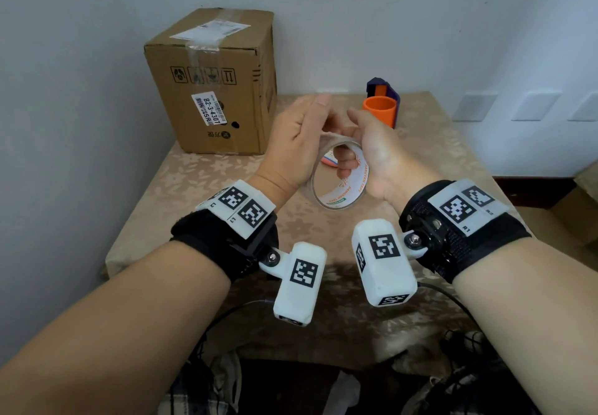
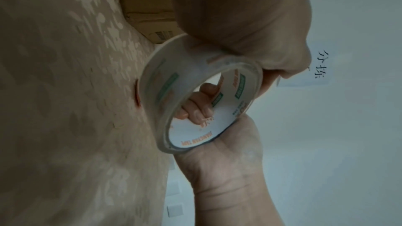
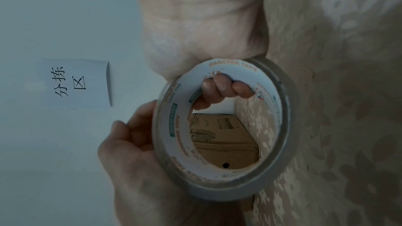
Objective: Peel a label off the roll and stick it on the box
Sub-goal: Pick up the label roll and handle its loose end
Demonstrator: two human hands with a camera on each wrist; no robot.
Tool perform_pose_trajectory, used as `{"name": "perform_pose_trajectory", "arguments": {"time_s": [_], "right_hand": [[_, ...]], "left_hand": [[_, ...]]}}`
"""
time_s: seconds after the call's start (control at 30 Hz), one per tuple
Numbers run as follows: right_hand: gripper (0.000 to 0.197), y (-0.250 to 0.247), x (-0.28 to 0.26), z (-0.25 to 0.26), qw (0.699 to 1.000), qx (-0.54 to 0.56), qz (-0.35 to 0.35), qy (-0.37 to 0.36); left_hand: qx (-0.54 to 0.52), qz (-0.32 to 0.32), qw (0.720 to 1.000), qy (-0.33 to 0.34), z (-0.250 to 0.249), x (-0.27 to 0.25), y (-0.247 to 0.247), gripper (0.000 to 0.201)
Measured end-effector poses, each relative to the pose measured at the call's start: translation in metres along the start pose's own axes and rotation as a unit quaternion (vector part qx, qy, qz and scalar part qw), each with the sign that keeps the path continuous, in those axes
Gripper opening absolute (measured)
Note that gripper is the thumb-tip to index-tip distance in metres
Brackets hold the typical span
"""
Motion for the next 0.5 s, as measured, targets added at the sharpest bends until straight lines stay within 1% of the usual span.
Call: {"name": "perform_pose_trajectory", "arguments": {"time_s": [0.1,0.17,0.23,0.33,0.5], "right_hand": [[0.044,-0.0006,0.0004,-0.0034,1.0,0.009,-0.001,0.009],[0.045,-0.0015,0.0,-0.0053,1.0,0.015,-0.003,0.017],[0.046,-0.0021,-0.0006,-0.006,1.0,0.014,-0.005,0.019],[0.047,-0.0033,-0.0017,-0.0054,1.0,0.006,-0.011,0.019],[0.043,-0.0033,-0.0041,-0.0018,1.0,0.006,-0.021,0.013]], "left_hand": [[0.009,0.02,1.0,-0.009,-0.0019,-0.0031,0.0017,0.039],[0.006,0.021,1.0,-0.014,-0.0027,-0.0043,0.0033,0.04],[0.012,0.012,1.0,0.001,-0.0037,-0.0041,0.0043,0.04],[0.054,-0.007,0.998,0.028,-0.0007,-0.0034,0.0026,0.042],[0.097,-0.025,0.995,0.027,0.0011,-0.006,0.0021,0.041]]}}
Point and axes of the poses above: each hand's wrist, its own x-axis towards the middle knuckle, its own y-axis out of the palm, z = x × y, the point moved 3 cm from there along x, towards the middle knuckle, and after that the axes turned 6 degrees about -y, right-handed, at the moved point
